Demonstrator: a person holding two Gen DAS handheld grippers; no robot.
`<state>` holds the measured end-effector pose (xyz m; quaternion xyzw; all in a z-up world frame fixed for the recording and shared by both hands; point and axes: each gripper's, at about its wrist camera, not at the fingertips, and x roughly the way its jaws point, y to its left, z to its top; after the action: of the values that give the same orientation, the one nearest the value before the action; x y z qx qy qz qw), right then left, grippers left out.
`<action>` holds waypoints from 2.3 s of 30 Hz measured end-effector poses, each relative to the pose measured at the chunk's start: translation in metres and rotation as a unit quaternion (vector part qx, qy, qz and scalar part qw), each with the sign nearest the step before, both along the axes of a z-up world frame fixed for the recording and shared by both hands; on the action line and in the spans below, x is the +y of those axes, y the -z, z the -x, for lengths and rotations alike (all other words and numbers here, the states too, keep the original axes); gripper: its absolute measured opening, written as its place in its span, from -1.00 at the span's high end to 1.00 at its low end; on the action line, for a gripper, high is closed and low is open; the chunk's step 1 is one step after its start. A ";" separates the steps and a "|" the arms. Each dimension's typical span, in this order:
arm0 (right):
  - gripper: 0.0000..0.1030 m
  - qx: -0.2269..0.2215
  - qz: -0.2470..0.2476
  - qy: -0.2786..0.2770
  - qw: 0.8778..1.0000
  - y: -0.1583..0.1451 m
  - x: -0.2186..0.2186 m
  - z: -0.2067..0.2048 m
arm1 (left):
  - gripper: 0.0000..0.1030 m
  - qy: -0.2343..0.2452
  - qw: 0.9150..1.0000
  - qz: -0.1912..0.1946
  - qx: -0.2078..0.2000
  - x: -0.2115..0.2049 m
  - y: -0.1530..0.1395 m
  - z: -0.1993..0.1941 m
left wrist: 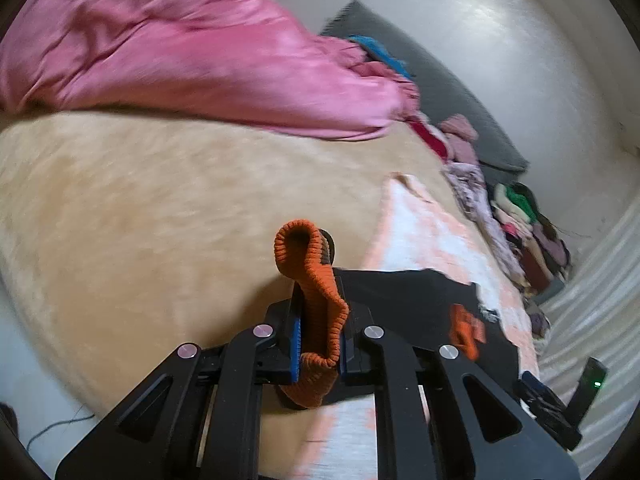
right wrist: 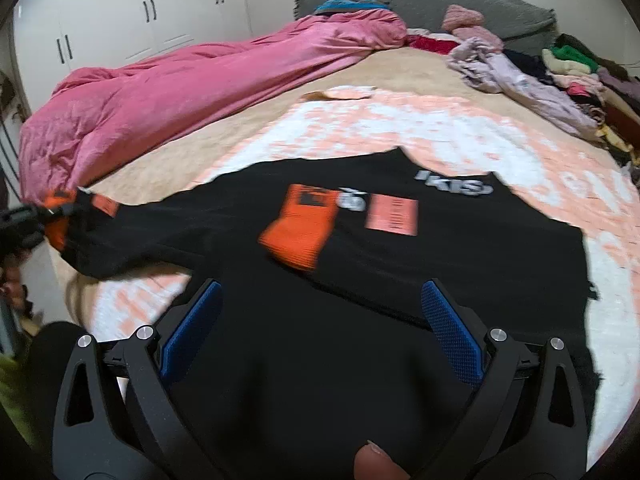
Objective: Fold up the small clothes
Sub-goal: 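Close the left tool on the orange cuff, then fold the sleeve across the sweatshirt body and open the left tool, then grasp the folded orange cuff with the right tool and adjust it on the body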
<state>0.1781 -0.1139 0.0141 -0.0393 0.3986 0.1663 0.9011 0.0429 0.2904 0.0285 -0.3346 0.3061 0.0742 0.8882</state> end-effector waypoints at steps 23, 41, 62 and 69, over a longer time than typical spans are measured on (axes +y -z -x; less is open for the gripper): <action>-0.82 -0.037 -0.119 0.171 0.977 -0.032 -0.171 0.005 | 0.77 0.249 0.963 -0.100 -0.025 -0.257 -0.048 -0.111; -0.82 -0.037 -0.131 0.221 0.966 -0.032 -0.211 0.003 | 0.72 0.377 0.917 -0.125 0.032 -0.373 0.025 -0.144; -0.82 0.046 -0.142 0.156 0.976 0.007 -0.175 -0.012 | 0.08 0.325 0.935 -0.141 -0.004 -0.315 -0.005 -0.141; -0.82 0.107 -0.123 0.130 0.978 0.044 -0.125 -0.013 | 0.07 0.202 0.958 -0.201 0.000 -0.252 -0.017 -0.150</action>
<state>0.1909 -0.2389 -0.0298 0.1418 0.4712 0.0988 0.8650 0.1925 0.0385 0.0455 -0.0800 0.3462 -0.0463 0.9336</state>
